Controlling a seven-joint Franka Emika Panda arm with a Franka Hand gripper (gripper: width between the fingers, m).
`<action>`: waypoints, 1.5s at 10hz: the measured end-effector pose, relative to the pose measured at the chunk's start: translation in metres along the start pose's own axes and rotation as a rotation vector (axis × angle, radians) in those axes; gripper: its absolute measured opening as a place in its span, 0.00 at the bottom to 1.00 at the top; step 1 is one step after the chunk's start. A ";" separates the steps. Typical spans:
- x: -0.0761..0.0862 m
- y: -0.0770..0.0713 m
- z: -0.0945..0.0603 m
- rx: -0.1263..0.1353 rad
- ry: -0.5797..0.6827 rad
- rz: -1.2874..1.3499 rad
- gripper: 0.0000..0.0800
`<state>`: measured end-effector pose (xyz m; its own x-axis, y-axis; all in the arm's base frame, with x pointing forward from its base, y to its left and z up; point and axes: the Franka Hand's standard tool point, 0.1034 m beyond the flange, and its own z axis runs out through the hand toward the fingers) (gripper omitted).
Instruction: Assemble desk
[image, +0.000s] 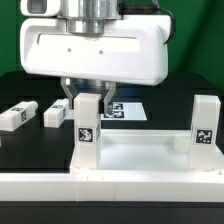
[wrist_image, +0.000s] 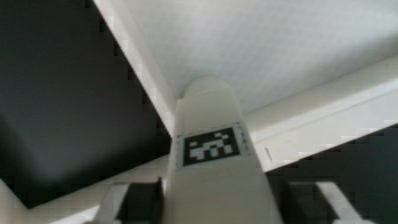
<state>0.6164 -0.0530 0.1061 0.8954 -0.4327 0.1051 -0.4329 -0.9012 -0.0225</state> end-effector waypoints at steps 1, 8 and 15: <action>0.000 0.000 0.000 0.000 0.000 0.000 0.67; -0.053 -0.022 -0.013 0.022 -0.038 0.155 0.81; -0.054 -0.023 -0.008 0.017 -0.040 0.147 0.81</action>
Offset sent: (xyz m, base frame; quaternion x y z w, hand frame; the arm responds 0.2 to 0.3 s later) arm -0.0380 0.0121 0.0255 -0.0007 -0.0274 0.1101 0.9935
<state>0.5776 -0.0086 0.1088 0.8260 -0.5604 0.0602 -0.5581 -0.8282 -0.0515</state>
